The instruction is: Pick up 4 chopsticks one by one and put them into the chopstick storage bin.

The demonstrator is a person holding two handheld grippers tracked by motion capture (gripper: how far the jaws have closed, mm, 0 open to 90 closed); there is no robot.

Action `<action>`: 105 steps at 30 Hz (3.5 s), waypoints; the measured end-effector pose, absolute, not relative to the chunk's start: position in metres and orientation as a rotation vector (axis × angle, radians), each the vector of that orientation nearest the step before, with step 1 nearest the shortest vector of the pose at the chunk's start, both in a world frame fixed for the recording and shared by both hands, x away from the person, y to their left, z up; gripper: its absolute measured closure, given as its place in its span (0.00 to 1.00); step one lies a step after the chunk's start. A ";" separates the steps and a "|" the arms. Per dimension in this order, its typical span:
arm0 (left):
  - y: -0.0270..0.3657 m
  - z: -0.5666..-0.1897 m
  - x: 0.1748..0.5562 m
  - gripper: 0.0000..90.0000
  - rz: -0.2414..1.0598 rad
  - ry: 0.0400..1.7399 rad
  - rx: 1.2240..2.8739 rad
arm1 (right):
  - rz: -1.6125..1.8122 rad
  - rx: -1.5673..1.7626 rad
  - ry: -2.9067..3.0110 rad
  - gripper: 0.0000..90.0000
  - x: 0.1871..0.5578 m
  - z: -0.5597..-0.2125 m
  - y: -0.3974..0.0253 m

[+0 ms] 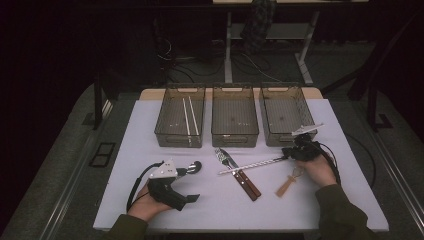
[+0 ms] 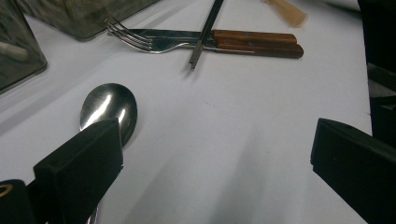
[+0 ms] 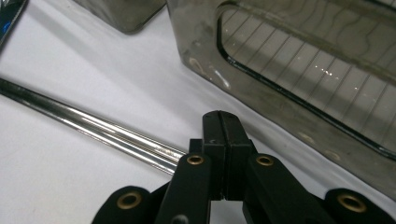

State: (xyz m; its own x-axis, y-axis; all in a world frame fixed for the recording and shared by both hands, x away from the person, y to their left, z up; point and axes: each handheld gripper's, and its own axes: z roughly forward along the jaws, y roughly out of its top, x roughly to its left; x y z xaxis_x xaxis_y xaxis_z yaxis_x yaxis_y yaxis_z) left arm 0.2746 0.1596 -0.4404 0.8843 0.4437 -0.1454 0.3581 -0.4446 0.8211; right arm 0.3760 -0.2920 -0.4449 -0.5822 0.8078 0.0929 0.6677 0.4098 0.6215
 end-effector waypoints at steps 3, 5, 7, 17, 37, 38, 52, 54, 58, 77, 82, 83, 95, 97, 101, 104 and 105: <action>0.160 -0.440 0.274 0.01 0.111 0.579 2.079 | 0.912 1.298 2.456 1.00 0.374 -0.444 -0.293; 0.160 -0.440 0.274 0.01 0.111 0.578 2.080 | 0.905 1.294 2.466 1.00 0.373 -0.444 -0.293; 0.159 -0.440 0.274 0.01 0.111 0.578 2.081 | 0.899 1.289 2.476 1.00 0.371 -0.443 -0.293; 0.159 -0.440 0.274 0.01 0.110 0.576 2.083 | 0.887 1.261 2.523 1.00 0.366 -0.442 -0.294; 0.159 -0.440 0.274 0.01 0.111 0.570 2.085 | 0.872 1.219 2.591 1.00 0.353 -0.439 -0.289; 0.159 -0.440 0.274 0.01 0.112 0.570 2.085 | 0.871 1.218 2.593 1.00 0.353 -0.439 -0.288; 0.158 -0.440 0.273 0.01 0.110 0.569 2.086 | 0.875 1.194 2.622 1.00 0.344 -0.439 -0.287; 0.158 -0.440 0.273 0.01 0.110 0.569 2.087 | 0.872 1.185 2.627 1.00 0.342 -0.439 -0.287; 0.158 -0.440 0.273 0.01 0.108 0.570 2.087 | 0.868 1.176 2.636 1.00 0.340 -0.438 -0.287; 0.157 -0.440 0.273 0.01 0.112 0.568 2.092 | 0.971 1.161 2.552 1.00 0.316 -0.422 -0.312; 0.156 -0.440 0.273 0.01 0.113 0.566 2.093 | 0.911 1.103 2.611 1.00 0.307 -0.429 -0.302; 0.157 -0.440 0.273 0.01 0.113 0.565 2.092 | 0.904 1.093 2.613 1.00 0.307 -0.430 -0.301; 0.157 -0.440 0.273 0.01 0.109 0.564 2.092 | 0.861 1.086 2.615 1.00 0.307 -0.432 -0.299; 0.156 -0.440 0.273 0.01 0.107 0.564 2.093 | 0.858 1.087 2.617 1.00 0.306 -0.432 -0.299; 0.156 -0.441 0.273 0.01 0.103 0.562 2.097 | 0.856 1.079 2.612 1.00 0.307 -0.433 -0.297; 0.156 -0.440 0.272 0.01 0.104 0.561 2.095 | 0.828 1.064 2.616 1.00 0.307 -0.433 -0.295; 0.156 -0.440 0.273 0.01 0.103 0.561 2.093 | 0.822 1.064 2.616 1.00 0.306 -0.432 -0.295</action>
